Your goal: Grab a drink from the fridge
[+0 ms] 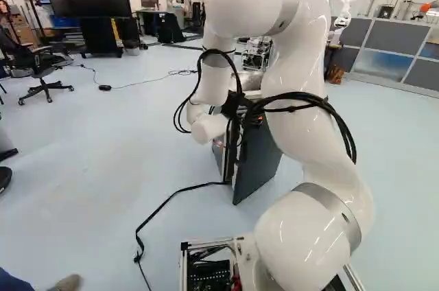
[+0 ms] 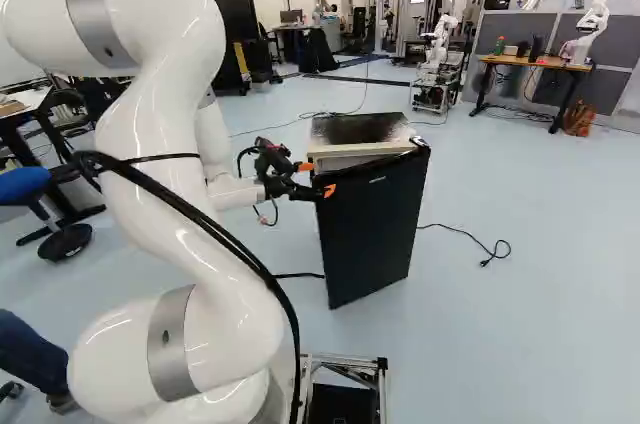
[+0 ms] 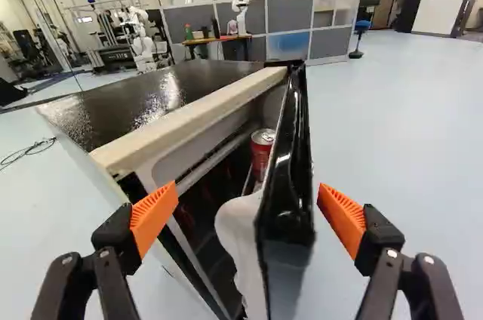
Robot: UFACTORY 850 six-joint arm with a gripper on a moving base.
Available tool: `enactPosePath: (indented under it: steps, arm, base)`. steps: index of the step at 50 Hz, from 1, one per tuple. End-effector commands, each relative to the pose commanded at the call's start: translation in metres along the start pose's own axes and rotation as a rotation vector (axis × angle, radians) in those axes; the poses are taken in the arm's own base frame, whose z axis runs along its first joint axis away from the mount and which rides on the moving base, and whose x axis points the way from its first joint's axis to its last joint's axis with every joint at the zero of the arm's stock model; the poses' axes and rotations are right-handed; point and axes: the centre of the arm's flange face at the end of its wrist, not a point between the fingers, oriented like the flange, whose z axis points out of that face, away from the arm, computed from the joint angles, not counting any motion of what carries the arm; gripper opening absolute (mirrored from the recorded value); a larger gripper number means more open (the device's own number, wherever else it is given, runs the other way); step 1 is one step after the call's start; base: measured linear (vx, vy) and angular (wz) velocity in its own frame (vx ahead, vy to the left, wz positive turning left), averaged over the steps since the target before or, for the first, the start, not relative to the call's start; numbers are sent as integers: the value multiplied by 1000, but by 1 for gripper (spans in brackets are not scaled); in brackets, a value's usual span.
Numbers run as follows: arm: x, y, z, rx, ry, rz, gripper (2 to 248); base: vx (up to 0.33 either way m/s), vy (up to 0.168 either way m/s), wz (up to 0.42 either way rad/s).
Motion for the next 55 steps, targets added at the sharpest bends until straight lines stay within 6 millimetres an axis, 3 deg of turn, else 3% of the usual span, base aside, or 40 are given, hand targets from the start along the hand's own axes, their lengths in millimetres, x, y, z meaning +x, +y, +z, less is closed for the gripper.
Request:
enactPosePath:
  steps: [30, 55]
  arm:
    - [-2, 60, -44, -39, -24, -65, 247]
    - [-3, 64, -49, -45, -26, -69, 247]
  base:
    - [0, 0, 0]
    - [0, 0, 0]
